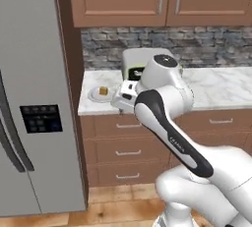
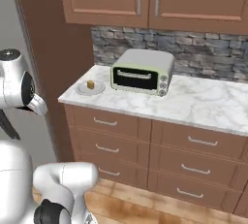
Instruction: Take the baked cake out of the oven and place it on the plate for cooling. Then close the oven door.
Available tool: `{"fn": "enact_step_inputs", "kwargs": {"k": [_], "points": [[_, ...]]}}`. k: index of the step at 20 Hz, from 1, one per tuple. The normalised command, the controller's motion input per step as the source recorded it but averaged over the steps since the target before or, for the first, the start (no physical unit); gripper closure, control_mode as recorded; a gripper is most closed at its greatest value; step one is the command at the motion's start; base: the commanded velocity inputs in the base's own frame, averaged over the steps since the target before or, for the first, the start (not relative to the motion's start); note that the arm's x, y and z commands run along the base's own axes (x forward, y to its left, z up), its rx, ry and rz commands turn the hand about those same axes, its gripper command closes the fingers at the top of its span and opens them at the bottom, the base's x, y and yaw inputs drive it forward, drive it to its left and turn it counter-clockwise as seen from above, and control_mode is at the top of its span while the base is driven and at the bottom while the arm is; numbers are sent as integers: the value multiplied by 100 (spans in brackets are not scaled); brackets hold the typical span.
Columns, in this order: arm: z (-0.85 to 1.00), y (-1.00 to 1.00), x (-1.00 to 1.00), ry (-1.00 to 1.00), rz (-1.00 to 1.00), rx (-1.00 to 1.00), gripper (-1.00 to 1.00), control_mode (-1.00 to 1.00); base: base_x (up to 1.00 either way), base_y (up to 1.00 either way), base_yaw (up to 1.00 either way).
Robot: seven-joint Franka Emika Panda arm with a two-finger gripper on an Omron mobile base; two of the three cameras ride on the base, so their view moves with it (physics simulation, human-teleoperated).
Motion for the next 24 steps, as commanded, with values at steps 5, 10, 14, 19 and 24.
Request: {"fn": "enact_step_inputs", "kwargs": {"k": [5,10,14,19,24], "points": [[0,0,0,0,0,0,-100,100,-61,42,70],[0,0,0,0,0,0,-100,100,34,47,59],[0,0,0,0,0,0,-100,100,72,49,47],[0,0,0,0,0,0,-100,100,90,33,44],[0,0,0,0,0,0,-100,100,86,5,34]]}}
